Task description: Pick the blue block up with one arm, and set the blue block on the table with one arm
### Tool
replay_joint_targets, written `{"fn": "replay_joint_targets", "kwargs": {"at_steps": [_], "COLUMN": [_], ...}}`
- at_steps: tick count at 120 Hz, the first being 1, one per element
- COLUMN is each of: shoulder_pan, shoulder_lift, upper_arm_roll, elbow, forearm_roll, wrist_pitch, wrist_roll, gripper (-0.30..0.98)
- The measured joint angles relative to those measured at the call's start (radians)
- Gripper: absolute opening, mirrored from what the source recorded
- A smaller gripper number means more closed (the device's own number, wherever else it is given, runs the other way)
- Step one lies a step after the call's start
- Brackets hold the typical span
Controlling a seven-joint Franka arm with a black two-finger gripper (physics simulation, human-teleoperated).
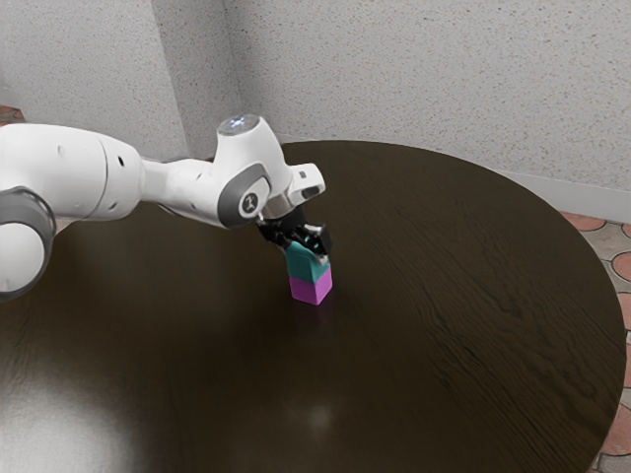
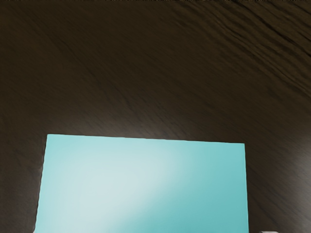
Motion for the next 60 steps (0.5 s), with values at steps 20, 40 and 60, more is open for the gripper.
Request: {"fn": "replay_joint_targets", "kwargs": {"at_steps": [20,40,60], "shoulder_pan": [0.000,0.000,0.000], "shoulder_lift": [-0.001,-0.007,-0.025], "upper_arm_roll": [0.004,0.008,0.002], "elbow": [0.000,0.003,0.052], "forearm_roll": [-0.001,0.002,0.012], "wrist_pitch": [0.003,-0.004,-0.077], "wrist_roll": [-0.003,-0.009,-0.019], "gripper": [0.43,0.39,0.34]}}
